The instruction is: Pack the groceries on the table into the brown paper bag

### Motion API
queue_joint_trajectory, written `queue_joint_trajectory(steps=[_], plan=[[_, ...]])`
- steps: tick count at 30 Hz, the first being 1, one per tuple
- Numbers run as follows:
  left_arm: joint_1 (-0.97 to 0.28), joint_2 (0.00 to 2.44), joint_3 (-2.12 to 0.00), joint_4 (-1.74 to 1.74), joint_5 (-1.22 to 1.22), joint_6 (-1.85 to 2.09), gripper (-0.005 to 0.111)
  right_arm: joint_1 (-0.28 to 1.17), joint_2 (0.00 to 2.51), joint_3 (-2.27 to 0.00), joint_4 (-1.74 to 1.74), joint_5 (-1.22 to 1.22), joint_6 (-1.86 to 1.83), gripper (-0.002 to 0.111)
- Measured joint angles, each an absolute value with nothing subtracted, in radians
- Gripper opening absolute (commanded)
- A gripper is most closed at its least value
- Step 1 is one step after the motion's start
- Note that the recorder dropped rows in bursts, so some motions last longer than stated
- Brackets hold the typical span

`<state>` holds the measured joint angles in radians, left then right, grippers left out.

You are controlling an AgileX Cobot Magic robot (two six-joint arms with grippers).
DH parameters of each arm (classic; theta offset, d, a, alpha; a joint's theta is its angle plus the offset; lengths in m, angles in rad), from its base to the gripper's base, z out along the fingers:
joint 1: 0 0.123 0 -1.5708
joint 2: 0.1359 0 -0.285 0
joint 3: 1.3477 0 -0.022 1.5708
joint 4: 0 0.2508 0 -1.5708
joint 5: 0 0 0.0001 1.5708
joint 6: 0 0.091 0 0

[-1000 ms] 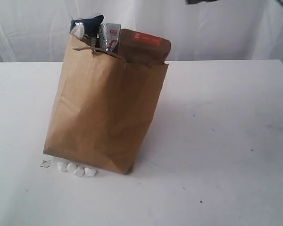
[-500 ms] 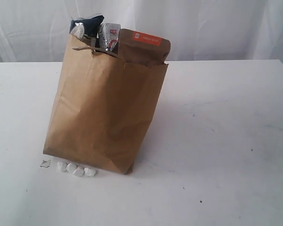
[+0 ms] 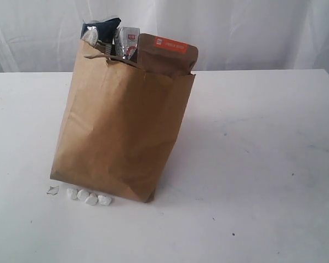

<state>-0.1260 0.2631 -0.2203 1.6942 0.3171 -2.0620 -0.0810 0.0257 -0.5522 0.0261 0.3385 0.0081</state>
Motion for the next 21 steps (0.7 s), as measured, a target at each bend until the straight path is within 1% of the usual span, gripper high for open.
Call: queue_joint_trajectory(steps=[3, 5, 7, 9, 11, 15, 21], plan=[[-0.126, 0.258, -0.231, 1.693, 0.304, -2.062, 0.0, -0.081, 0.003, -0.51, 0.026, 0.436, 0.029, 0.0], [-0.126, 0.243, -0.25, 1.693, 0.265, -2.062, 0.0, -0.081, 0.01, -0.439, 0.026, 0.42, 0.103, 0.0], [-0.126, 0.233, -0.264, 1.695, 0.198, -2.06, 0.0, -0.081, 0.054, -0.308, 0.024, 0.195, 0.139, 0.0], [-0.126, 0.233, -0.264, 1.695, 0.133, -2.014, 0.0, -0.081, 0.102, -0.22, 0.015, 0.044, 0.126, 0.0], [-0.126, 0.233, -0.264, 1.695, 0.079, -1.943, 0.0, -0.081, 0.154, -0.141, 0.011, 0.0, 0.052, 0.0], [-0.126, 0.233, -0.264, 1.696, 0.049, -1.89, 0.0, -0.081, 0.198, -0.045, 0.0, 0.015, 0.016, 0.0], [-0.126, 0.233, -0.264, 1.696, 0.038, -1.883, 0.0, -0.081, 0.199, -0.004, 0.0, 0.103, 0.01, 0.0]])
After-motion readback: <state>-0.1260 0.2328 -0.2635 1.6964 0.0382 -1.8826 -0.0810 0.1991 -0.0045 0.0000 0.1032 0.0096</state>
